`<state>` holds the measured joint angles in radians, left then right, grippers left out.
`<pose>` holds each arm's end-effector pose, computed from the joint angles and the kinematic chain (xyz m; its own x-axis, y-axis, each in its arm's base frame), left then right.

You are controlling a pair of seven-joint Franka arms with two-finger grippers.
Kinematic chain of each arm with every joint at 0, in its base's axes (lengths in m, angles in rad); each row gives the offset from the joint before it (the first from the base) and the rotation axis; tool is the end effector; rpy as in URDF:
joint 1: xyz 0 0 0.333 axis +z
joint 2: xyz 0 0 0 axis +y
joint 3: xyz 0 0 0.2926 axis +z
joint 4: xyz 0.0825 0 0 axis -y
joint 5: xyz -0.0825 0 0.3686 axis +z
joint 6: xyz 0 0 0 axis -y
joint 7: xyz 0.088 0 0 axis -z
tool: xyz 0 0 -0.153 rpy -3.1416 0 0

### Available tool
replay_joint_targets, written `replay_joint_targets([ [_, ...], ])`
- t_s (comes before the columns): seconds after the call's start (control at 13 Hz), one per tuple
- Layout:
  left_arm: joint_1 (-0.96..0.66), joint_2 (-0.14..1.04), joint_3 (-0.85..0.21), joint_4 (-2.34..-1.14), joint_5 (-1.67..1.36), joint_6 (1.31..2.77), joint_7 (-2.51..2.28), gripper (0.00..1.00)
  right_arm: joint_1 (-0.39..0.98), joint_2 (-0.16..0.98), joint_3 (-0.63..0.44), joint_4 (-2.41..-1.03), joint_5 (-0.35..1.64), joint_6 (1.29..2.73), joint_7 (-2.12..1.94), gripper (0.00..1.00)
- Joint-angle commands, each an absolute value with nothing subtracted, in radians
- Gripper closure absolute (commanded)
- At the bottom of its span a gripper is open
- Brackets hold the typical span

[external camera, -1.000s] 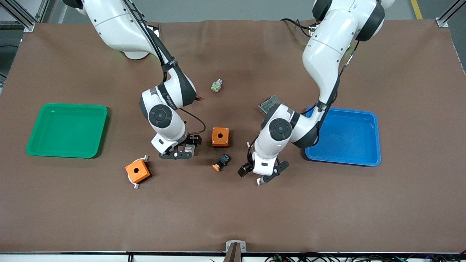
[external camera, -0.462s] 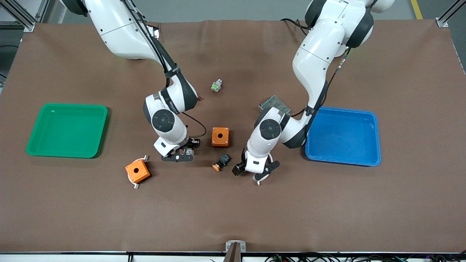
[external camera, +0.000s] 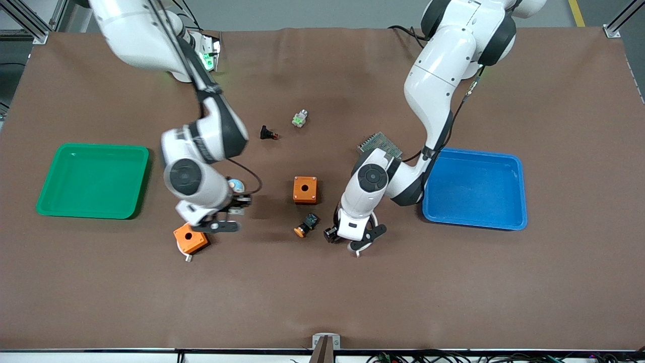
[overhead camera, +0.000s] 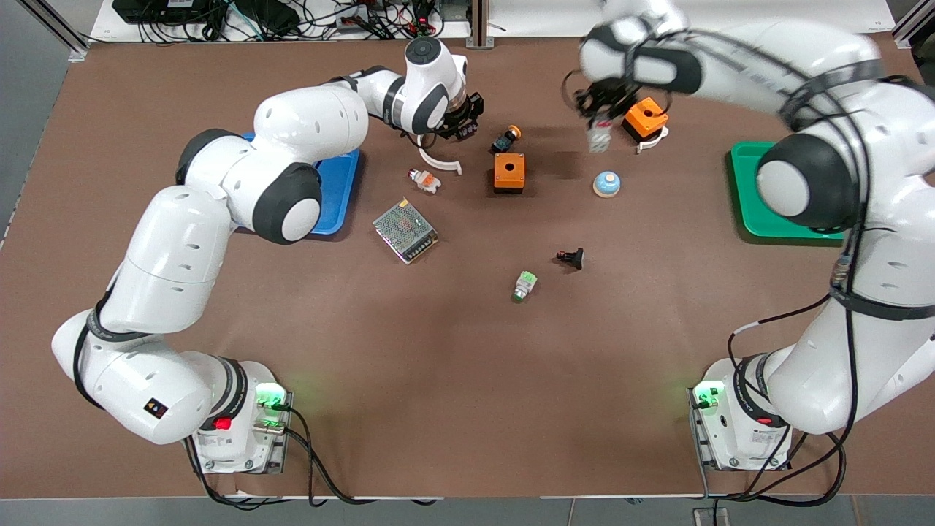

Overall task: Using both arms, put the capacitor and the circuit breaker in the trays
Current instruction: 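Carry the breaker to the green tray while the left gripper carries the capacitor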

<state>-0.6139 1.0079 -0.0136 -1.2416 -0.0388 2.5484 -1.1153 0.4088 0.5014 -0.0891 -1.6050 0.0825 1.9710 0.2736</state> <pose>0.6159 -0.4442 0.1319 0.8551 0.5103 0.0917 0.4692 -0.8369 0.2820 0.6023 0.2132 0.2703 0.9906 0.0162 -0.1357 0.0175 -0.9998 0.0087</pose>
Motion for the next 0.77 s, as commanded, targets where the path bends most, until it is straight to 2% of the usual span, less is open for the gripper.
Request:
replay_joint_targets([
  [0.0, -0.598, 0.941, 0.0, -1.258, 0.02, 2.481, -1.092, 0.99, 0.264, 0.404, -0.075, -1.628, 0.104, 1.841, 0.064, 1.0],
  [0.15, -0.524, 0.862, -0.017, -1.261, 0.011, 2.337, -1.004, 0.99, 0.169, 0.388, -0.077, -1.638, 0.101, 1.774, -0.106, 1.0],
  [0.31, -0.421, 0.798, -0.079, -1.296, 0.006, 2.202, -0.905, 0.99, 0.08, 0.361, -0.078, -1.683, 0.091, 1.773, -0.237, 1.0],
  [0.46, -0.272, 0.697, -0.179, -1.443, 0.008, 2.188, -0.785, 0.99, -0.009, 0.347, -0.078, -1.712, 0.087, 1.776, -0.31, 1.0],
  [0.62, -0.148, 0.594, -0.225, -1.625, 0.008, 2.187, -0.624, 0.99, -0.06, 0.331, -0.078, -1.752, 0.055, 1.792, -0.394, 1.0],
  [0.69, -0.102, 0.572, -0.233, -1.672, 0.008, 2.187, -0.541, 0.99, -0.087, 0.324, -0.078, -1.781, 0.026, 1.816, -0.432, 1.0],
])
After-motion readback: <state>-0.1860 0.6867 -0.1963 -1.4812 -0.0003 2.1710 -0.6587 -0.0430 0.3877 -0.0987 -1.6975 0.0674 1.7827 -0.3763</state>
